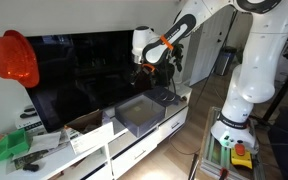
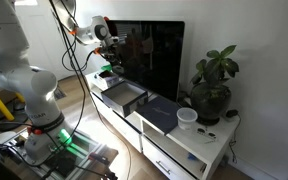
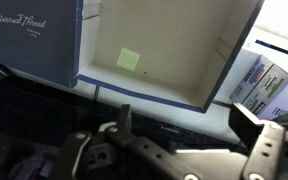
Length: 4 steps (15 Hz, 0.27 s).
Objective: Pick up the blue box and place it on top of the tv stand
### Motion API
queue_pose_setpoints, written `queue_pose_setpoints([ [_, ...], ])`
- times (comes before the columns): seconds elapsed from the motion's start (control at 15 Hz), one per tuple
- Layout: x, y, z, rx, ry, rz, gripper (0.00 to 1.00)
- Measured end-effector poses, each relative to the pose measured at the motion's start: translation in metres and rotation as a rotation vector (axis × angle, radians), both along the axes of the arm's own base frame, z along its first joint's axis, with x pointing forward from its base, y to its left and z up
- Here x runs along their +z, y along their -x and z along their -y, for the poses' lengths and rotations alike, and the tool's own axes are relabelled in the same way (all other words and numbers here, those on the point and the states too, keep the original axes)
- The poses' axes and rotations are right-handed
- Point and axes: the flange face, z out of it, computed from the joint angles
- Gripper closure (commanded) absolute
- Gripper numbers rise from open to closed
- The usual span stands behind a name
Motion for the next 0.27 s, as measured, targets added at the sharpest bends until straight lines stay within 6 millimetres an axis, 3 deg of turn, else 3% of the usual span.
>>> queue_pose_setpoints([
  [0.27, 0.021, 0.013, 0.000, -0.027, -0.010, 0.027, 0.00],
])
